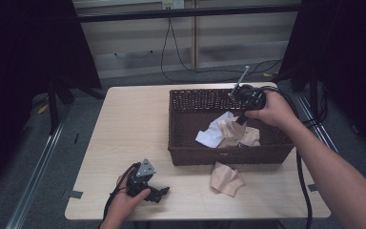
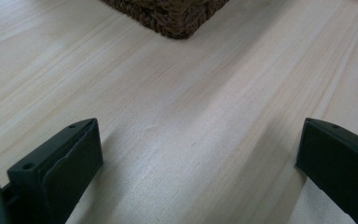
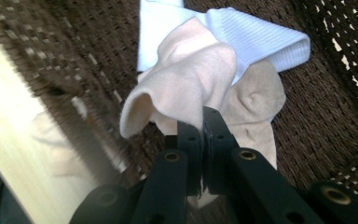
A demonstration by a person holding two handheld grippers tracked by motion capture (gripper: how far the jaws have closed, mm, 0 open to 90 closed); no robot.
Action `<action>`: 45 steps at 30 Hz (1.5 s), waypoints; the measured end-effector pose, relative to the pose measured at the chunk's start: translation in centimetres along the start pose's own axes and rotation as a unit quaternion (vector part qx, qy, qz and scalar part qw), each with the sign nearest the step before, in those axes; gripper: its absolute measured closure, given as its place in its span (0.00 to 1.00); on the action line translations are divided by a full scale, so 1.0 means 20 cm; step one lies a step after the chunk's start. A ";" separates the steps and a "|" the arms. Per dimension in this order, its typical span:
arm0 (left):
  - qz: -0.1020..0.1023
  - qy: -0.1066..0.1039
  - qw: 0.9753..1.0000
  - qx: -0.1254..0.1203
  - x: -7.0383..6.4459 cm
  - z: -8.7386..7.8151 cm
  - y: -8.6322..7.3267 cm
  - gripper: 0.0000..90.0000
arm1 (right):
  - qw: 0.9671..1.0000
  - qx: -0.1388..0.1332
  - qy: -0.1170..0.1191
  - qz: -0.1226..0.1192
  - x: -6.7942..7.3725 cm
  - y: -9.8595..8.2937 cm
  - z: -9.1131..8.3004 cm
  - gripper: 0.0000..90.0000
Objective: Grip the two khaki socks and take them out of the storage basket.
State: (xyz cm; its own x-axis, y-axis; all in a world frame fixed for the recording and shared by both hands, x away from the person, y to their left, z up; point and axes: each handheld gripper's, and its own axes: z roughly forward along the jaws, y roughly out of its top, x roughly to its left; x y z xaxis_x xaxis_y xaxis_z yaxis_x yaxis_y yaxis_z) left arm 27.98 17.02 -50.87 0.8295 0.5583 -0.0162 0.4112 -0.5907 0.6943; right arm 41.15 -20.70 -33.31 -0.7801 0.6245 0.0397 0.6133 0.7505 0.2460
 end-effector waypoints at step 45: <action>0.000 0.000 1.000 0.000 0.00 0.00 0.00 0.00 | 0.995 -0.001 0.072 -0.073 0.29 -0.18 -0.35 0.98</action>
State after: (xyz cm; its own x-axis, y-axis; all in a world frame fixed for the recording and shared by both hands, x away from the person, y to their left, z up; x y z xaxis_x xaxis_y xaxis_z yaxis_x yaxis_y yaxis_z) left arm 27.99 17.02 -50.86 0.8298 0.5579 -0.0155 0.4108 -0.5917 0.6936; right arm 33.50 -21.25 -27.08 -0.8710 0.4708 0.1406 0.4913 0.8306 0.2622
